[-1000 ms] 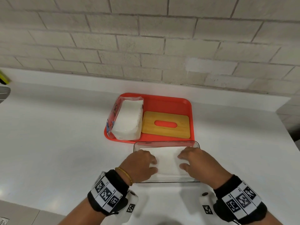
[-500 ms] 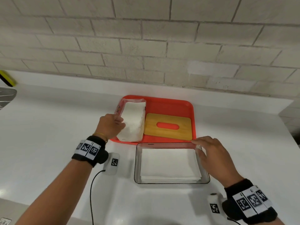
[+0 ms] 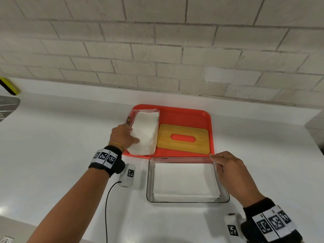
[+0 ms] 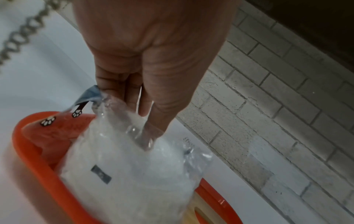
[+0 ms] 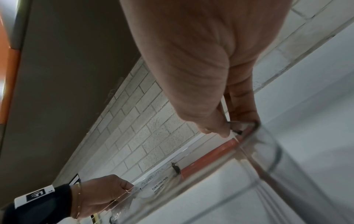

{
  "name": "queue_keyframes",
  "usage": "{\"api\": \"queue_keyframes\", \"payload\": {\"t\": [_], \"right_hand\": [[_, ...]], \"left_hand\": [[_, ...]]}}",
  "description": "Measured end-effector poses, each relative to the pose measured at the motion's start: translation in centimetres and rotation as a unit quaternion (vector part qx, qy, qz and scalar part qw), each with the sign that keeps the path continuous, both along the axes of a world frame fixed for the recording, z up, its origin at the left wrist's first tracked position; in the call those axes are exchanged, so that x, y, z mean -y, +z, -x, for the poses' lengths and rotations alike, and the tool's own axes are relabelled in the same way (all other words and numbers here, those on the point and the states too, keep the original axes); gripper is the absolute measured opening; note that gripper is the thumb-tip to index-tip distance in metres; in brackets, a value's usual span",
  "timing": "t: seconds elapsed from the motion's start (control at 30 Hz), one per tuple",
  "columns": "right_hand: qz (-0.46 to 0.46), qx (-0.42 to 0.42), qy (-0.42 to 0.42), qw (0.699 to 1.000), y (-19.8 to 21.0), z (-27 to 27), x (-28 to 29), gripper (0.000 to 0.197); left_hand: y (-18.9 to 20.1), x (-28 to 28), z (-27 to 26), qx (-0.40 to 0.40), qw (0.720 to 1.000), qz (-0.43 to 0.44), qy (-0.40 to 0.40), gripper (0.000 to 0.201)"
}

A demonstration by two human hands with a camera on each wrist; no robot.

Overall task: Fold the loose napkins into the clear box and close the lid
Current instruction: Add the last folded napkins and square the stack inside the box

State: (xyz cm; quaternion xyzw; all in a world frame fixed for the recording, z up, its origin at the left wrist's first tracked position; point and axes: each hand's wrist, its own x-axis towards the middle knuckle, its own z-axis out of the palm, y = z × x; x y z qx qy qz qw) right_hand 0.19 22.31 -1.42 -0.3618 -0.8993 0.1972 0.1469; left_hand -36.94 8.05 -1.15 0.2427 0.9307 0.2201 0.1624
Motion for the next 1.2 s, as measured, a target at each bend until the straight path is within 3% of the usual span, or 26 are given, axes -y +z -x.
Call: {"api": "queue_keyframes", "payload": {"t": [0.3, 0.43, 0.63, 0.73, 0.87, 0.97, 1.07, 1.2], "right_hand": [[-0.013, 0.025, 0.009, 1.0, -0.3, 0.5, 0.1, 0.045], [-0.011, 0.033, 0.008, 0.999, -0.3, 0.6, 0.2, 0.047], [-0.001, 0.021, 0.011, 1.0, 0.3, 0.6, 0.4, 0.041], [0.019, 0.022, 0.009, 1.0, 1.2, 0.5, 0.5, 0.037], [-0.01, 0.062, -0.005, 0.998, 3.1, 0.5, 0.9, 0.04], [0.025, 0.019, 0.004, 0.999, 5.1, 1.1, 1.7, 0.056], [0.137, -0.045, 0.028, 0.989, 6.2, 2.1, 2.5, 0.086], [0.33, -0.132, 0.033, 0.934, 6.6, 3.4, 3.1, 0.135]], "left_hand": [[0.2, 0.0, 0.3, 0.048, 0.996, -0.068, 0.041, 0.057], [-0.3, 0.2, 0.6, 0.104, 0.992, -0.066, 0.042, 0.036], [-0.2, 0.2, 0.3, 0.132, 0.989, -0.057, 0.025, 0.032], [1.0, 0.4, -0.2, 0.157, 0.978, -0.125, 0.052, 0.025], [4.9, 1.0, -1.9, 0.123, 0.959, -0.244, 0.077, 0.017], [8.4, 2.1, -3.2, 0.111, 0.948, -0.298, 0.031, 0.02], [11.4, 3.5, -5.4, 0.141, 0.938, -0.313, -0.045, 0.02], [13.8, 5.0, -8.3, 0.189, 0.922, -0.308, -0.138, 0.02]]}}
